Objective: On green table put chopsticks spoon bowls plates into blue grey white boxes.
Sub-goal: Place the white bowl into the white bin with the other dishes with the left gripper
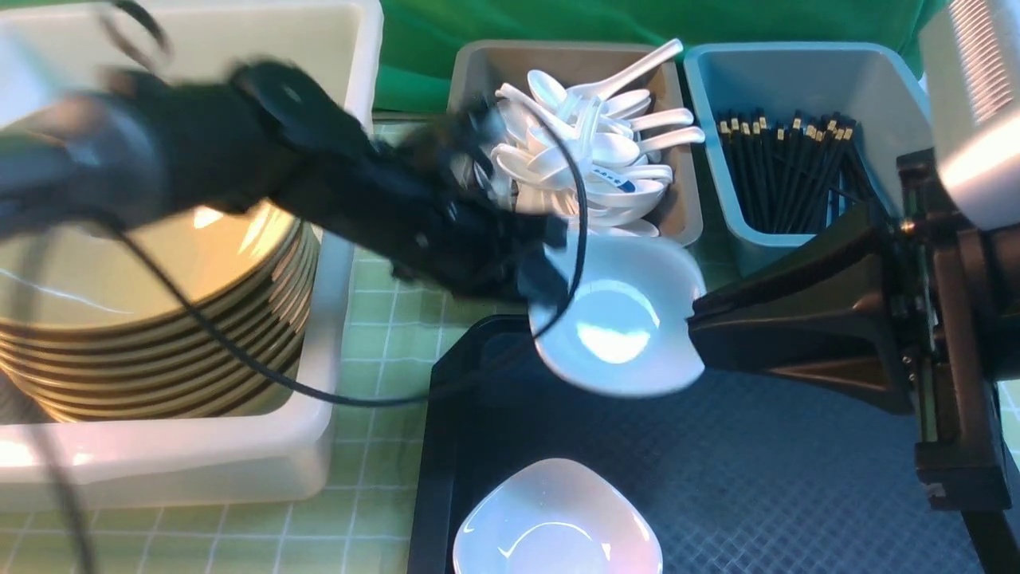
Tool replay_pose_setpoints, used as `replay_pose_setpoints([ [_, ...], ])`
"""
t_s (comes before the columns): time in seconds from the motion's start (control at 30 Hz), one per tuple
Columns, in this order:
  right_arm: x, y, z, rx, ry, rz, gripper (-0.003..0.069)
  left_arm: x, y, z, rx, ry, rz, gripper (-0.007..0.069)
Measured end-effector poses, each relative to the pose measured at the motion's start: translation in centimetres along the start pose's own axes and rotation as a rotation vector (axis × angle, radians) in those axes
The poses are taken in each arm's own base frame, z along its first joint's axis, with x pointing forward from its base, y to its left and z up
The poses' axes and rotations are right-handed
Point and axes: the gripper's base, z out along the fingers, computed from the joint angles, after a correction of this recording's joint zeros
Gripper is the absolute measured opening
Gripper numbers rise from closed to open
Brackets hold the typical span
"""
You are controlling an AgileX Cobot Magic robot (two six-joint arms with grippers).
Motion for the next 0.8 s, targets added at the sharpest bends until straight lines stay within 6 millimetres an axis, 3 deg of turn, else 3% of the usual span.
replay_pose_setpoints([
  [0.07,-0.1,0.0,0.0,0.004,-0.009,-0.031,0.0086,-0.6,-0.9,-4.6,-0.015,-0.097,0.018,0.0015],
  [0.1,-0.1,0.0,0.0,0.003,-0.010,-0.037,0.0086,-0.6,-0.8,-4.9,-0.018,-0.106,0.017,0.0015],
  [0.17,-0.2,0.1,0.0,-0.006,-0.026,-0.072,0.0087,-1.0,-0.2,-10.1,-0.060,-0.230,-0.012,0.0015],
  [0.23,-0.4,0.1,0.1,-0.020,-0.045,-0.092,0.0087,-0.8,0.6,-13.6,-0.094,-0.296,-0.044,0.0015],
  [0.43,-3.0,-0.3,0.9,-0.151,-0.048,-0.170,0.0088,3.7,3.1,-25.3,-0.322,-0.486,-0.189,0.0015],
  [0.57,-5.0,-0.3,0.7,-0.182,-0.064,-0.213,0.0088,6.5,4.2,-29.5,-0.457,-0.571,-0.316,0.0015],
  [0.63,-6.9,0.1,0.8,-0.199,-0.082,-0.280,0.0088,8.7,5.0,-32.0,-0.559,-0.627,-0.425,0.0015],
  [0.8,-9.4,2.2,3.1,-0.263,-0.025,-0.428,0.0088,11.0,6.3,-34.3,-0.698,-0.670,-0.595,0.0015],
])
